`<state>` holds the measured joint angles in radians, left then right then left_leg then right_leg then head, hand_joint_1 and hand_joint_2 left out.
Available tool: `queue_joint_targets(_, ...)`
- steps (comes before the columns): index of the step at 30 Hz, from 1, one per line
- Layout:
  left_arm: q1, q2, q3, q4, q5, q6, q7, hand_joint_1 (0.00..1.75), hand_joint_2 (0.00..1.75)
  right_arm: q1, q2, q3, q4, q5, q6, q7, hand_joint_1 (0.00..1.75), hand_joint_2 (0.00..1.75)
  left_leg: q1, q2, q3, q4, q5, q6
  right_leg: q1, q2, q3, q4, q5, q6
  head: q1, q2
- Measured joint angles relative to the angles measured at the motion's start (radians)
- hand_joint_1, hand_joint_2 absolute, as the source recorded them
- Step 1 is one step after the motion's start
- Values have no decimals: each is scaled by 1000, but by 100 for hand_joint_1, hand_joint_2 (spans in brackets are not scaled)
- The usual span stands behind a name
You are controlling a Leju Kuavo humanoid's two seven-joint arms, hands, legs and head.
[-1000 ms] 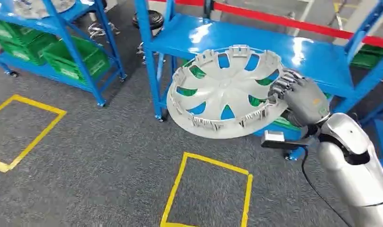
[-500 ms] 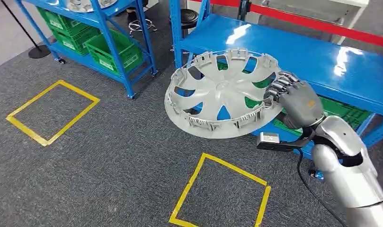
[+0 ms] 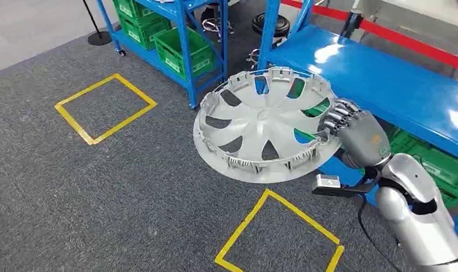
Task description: Take the parts from the cabinet and place them on the table.
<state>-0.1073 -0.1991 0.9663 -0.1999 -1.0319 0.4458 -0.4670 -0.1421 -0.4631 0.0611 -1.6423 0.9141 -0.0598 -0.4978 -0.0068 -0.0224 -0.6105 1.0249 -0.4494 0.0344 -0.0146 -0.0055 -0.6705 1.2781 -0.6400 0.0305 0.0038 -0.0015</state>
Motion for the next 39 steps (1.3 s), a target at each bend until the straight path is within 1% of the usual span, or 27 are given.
queue_joint_targets(1, 5, 0, 0, 0, -5, 13, 19, 0, 175, 17, 0, -4, -1, -9, -6, -4, 175, 175, 0, -15, 0, 2, 0, 0, 0, 2, -28, 52, -10, 1, 0, 0)
queue_joint_targets(2, 12, 0, 0, 1, -10, 25, 47, 0, 175, 33, -2, -8, -4, -19, -13, -7, 175, 175, 0, -29, 0, 4, 0, 0, 0, 3, -31, 50, 5, 1, 0, 0)
queue_joint_targets(3, 18, 0, 0, 2, -19, 34, 75, 0, 175, 50, -3, -11, -10, -25, -18, -10, 175, 175, 1, -43, 0, 7, 0, -1, -1, 4, -14, 6, 39, -1, 0, 0)
queue_joint_targets(5, 26, -2, -2, 3, -48, 47, 149, 0, 175, 86, -4, -19, -32, -28, -31, -6, 175, 175, 3, -71, -1, 13, -2, -5, -7, 24, 68, -166, 129, -1, 0, 0)
queue_joint_targets(6, 28, -2, -3, 4, -57, 47, 183, 0, 175, 102, -4, -20, -45, -26, -37, 3, 175, 175, 3, -82, -4, 16, -2, -11, -14, 73, 97, -230, 131, -1, 0, 0)
queue_joint_targets(7, 28, -2, -4, 5, -66, 47, 206, 0, 175, 123, -3, -20, -59, -22, -42, 15, 175, 175, -2, -97, -10, 23, -2, -20, -7, 86, 99, -238, 128, -4, 0, 0)
queue_joint_targets(10, 42, -3, -13, 5, -77, 47, 215, 0, 175, 167, -4, -24, -92, -13, -45, 33, 175, 175, 4, -126, -16, 11, 10, -40, -2, 50, 103, -236, 132, -23, -2, 0)
queue_joint_targets(11, 44, -3, -14, 5, -80, 50, 209, 0, 175, 177, -4, -25, -100, -13, -45, 36, 175, 175, 3, -127, -26, 15, 8, -45, -10, 36, 104, -242, 138, -32, -1, 0)
queue_joint_targets(12, 46, -3, -17, 5, -81, 58, 194, 0, 175, 188, -5, -27, -107, -12, -45, 38, 175, 175, -2, -63, -32, 36, -10, -47, -7, 24, 104, -244, 141, -39, -3, 0)
queue_joint_targets(13, 44, -3, -20, 5, -82, 66, 174, 0, 175, 204, -5, -36, -116, -14, -47, 40, 175, 175, -3, -17, -53, 83, -46, -52, -5, 14, 104, -244, 140, -47, -8, 0)
queue_joint_targets(15, 38, -3, -21, 5, -81, 77, 108, 0, 175, 238, -8, -58, -132, -22, -51, 36, 175, 175, 3, 13, -122, 243, -129, -60, 0, -17, 104, -244, 139, -50, -7, 0)
queue_joint_targets(17, 34, -4, -23, 5, -81, 82, 53, 0, 175, 267, -8, -72, -145, -26, -52, 35, 175, 175, 6, 15, -150, 320, -149, -63, 1, -46, 103, -244, 138, -51, -7, 0)
queue_joint_targets(19, 25, -5, -28, 5, -81, 83, 27, 0, 175, 293, -8, -76, -156, -24, -52, 35, 175, 175, 8, 22, -90, 223, -93, -63, 1, -69, 104, -244, 138, -50, -7, 0)
queue_joint_targets(20, 15, -7, -29, 5, -81, 83, 19, 0, 175, 302, -8, -77, -161, -23, -52, 35, 175, 175, 7, 40, -31, 122, -52, -60, 1, -82, 106, -243, 137, -49, -7, 0)
queue_joint_targets(21, 3, -9, -30, 4, -81, 83, 14, 0, 175, 306, -8, -77, -165, -20, -53, 35, 175, 175, 5, 79, 19, 38, -33, -54, 2, -92, 107, -243, 136, -45, -8, 0)
queue_joint_targets(22, -9, -11, -31, 4, -78, 83, 12, 0, 175, 307, -8, -78, -169, -14, -53, 35, 175, 175, -5, 101, 25, 18, -46, -45, 9, -99, 107, -240, 133, -39, -7, 0)
queue_joint_targets(26, -20, -13, -31, 4, -52, 92, 37, 0, 175, 283, -4, -73, -172, 28, -48, 40, 175, 175, -9, 56, 16, 2, -31, -19, 3, -134, 117, -248, 136, -11, -7, 0)
queue_joint_targets(27, -13, -16, -31, 5, -48, 92, 44, 0, 175, 273, -4, -72, -172, 35, -44, 41, 175, 175, -2, 46, 31, -6, -23, -13, -5, -93, 113, -235, 124, -5, -5, 0)
queue_joint_targets(28, -8, -15, -31, 5, -45, 94, 48, 0, 175, 267, -4, -72, -172, 38, -42, 40, 175, 175, 1, 37, 30, -7, -19, -8, -6, -46, 95, -197, 93, -3, -4, 0)
queue_joint_targets(29, -3, -15, -29, 5, -38, 95, 50, 0, 175, 262, -5, -72, -172, 39, -39, 40, 175, 175, 1, 28, 27, -7, -15, -4, -5, -18, 66, -129, 54, 0, 1, 0)
queue_joint_targets(31, 8, -16, -28, 5, -37, 95, 49, 0, 175, 256, -5, -72, -172, 38, -36, 39, 175, 175, 0, 0, 23, -4, -13, -1, -5, -2, -9, 30, -5, 4, 1, 0)
queue_joint_targets(32, 13, -16, -28, 5, -37, 95, 49, 0, 175, 255, -5, -72, -172, 38, -34, 39, 175, 175, 0, -15, 21, -1, -13, -1, -5, -2, -24, 56, -1, 5, 2, 0)
queue_joint_targets(34, 20, -16, -27, 5, -37, 95, 51, 0, 175, 253, -5, -72, -172, 38, -32, 37, 175, 175, 2, -46, 19, 6, -14, -2, -8, 2, 9, -23, 64, 4, 2, 0)
queue_joint_targets(35, 20, -16, -27, 6, -37, 95, 62, 0, 175, 252, -5, -72, -172, 38, -31, 36, 175, 175, 4, -64, 18, 11, -15, -6, -12, 14, 54, -119, 115, 4, 2, 0)
queue_joint_targets(36, 19, -16, -27, 6, -37, 95, 87, 0, 175, 246, -6, -72, -171, 37, -29, 33, 175, 175, 4, -77, 16, 16, -16, -10, -17, 46, 93, -204, 148, 5, 2, 0)
queue_joint_targets(37, 19, -15, -27, 6, -37, 95, 110, 0, 175, 235, -7, -70, -169, 35, -25, 28, 175, 175, 1, -89, 6, 20, -15, -20, -21, 105, 103, -229, 122, 6, 2, 0)
queue_joint_targets(39, 22, -15, -27, 6, -37, 98, 155, 0, 175, 208, -11, -63, -162, 30, -17, 13, 175, 175, 5, -109, -7, 19, -7, -36, -14, 82, 99, -232, 131, -4, 2, 0)
